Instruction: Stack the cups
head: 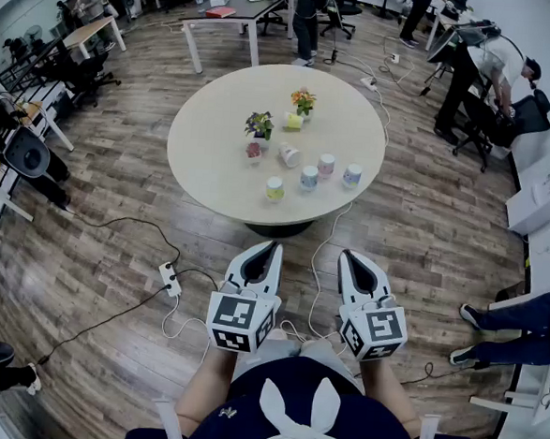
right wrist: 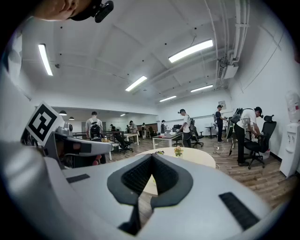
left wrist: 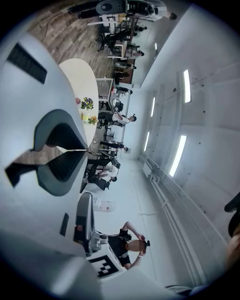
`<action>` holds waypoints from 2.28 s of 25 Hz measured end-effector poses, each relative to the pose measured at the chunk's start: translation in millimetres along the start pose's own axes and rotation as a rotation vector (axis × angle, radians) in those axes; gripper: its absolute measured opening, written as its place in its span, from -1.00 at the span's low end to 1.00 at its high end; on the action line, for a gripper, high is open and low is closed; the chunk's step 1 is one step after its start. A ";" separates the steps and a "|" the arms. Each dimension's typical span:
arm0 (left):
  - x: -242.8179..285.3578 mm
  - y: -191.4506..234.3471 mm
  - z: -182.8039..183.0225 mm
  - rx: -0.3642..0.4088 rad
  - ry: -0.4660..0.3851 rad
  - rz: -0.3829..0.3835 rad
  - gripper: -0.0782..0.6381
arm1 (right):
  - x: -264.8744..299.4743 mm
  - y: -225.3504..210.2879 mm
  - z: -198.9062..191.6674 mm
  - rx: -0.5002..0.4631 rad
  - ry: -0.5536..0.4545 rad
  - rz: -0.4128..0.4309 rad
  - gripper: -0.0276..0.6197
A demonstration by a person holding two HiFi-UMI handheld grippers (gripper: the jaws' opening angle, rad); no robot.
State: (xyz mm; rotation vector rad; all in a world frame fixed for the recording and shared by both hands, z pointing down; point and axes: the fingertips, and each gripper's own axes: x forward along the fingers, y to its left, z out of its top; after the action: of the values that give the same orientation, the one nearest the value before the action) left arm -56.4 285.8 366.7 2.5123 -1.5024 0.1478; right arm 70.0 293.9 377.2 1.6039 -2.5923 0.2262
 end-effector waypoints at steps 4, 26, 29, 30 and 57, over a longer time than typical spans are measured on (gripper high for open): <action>3.1 7.6 -5.9 -0.001 0.006 -0.006 -0.71 | 9.5 7.8 -8.3 -0.014 0.015 0.019 -0.90; 56.7 56.2 -10.8 0.039 0.107 -0.062 0.01 | 68.0 -30.9 -10.9 0.014 0.055 -0.005 -0.25; 74.5 76.9 -6.1 0.030 0.111 -0.030 0.01 | 90.8 -41.6 -6.8 0.015 0.056 -0.002 -0.20; 81.2 82.6 -4.4 0.031 0.113 -0.022 0.01 | 97.9 -46.5 -6.1 0.016 0.057 -0.004 -0.20; 223.2 166.5 -67.2 0.011 0.436 0.056 0.01 | 239.9 -185.4 -27.9 0.060 0.225 -0.021 -0.19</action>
State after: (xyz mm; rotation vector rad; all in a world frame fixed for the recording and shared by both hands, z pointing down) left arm -95.3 33.3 496.5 2.2488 -1.3877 0.6662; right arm 128.6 5.6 455.5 1.5252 -2.4192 0.4590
